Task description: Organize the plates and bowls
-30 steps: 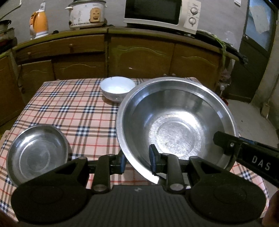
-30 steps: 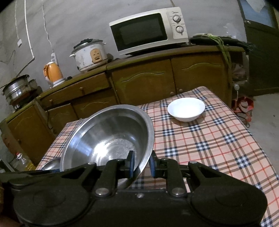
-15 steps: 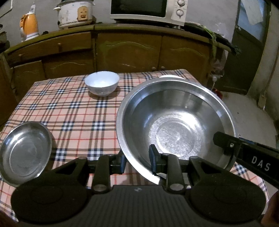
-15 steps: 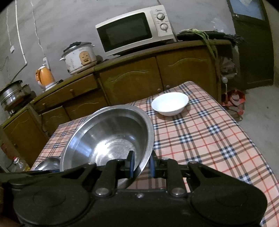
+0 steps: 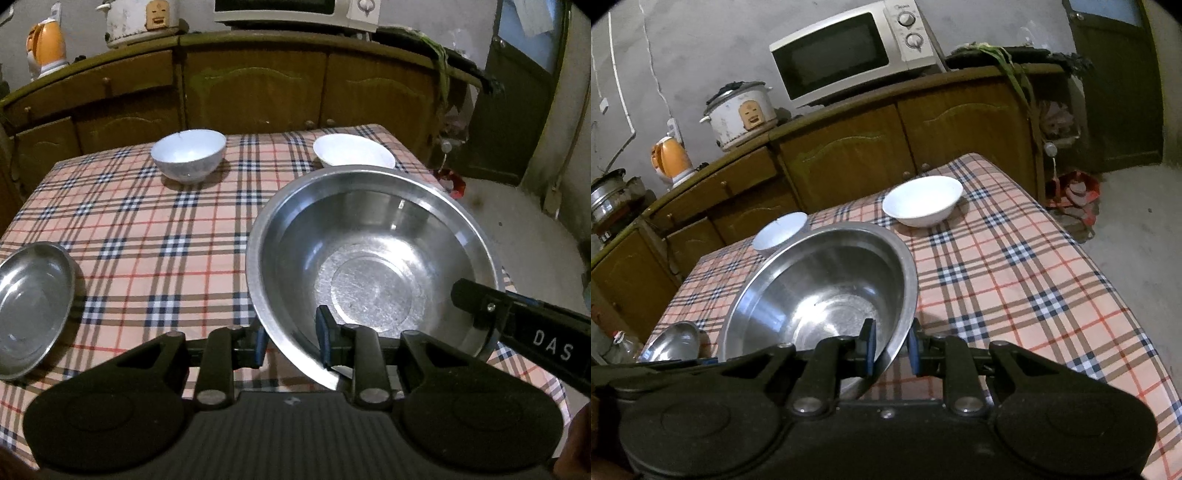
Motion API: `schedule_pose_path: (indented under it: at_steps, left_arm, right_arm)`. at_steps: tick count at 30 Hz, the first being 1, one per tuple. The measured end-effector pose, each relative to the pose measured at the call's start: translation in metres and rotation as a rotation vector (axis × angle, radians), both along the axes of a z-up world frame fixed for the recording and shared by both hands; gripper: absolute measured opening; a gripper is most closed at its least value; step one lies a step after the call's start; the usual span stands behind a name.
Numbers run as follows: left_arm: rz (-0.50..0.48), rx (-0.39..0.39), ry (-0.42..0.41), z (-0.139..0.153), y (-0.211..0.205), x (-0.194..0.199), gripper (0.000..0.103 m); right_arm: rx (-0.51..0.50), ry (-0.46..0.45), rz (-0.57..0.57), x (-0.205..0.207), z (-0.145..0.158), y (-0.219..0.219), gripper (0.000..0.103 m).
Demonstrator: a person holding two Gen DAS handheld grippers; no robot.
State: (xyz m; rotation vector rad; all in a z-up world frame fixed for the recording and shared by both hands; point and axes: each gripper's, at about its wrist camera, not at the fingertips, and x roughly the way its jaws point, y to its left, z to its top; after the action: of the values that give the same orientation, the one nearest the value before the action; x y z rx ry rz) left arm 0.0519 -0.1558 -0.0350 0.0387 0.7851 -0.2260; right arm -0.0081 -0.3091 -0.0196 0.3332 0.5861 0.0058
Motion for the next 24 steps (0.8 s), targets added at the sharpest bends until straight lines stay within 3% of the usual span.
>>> schedule_pose_path:
  at_steps: [11, 24]
  left_arm:
    - [0.013, 0.022, 0.043, -0.022, -0.012, 0.010, 0.028]
    - [0.062, 0.052, 0.090, -0.044, 0.005, 0.031, 0.028]
  right_arm:
    - [0.022, 0.049, 0.005, 0.013, -0.027, -0.015, 0.024]
    - [-0.002, 0.116, 0.047, 0.044, -0.051, 0.006, 0.024]
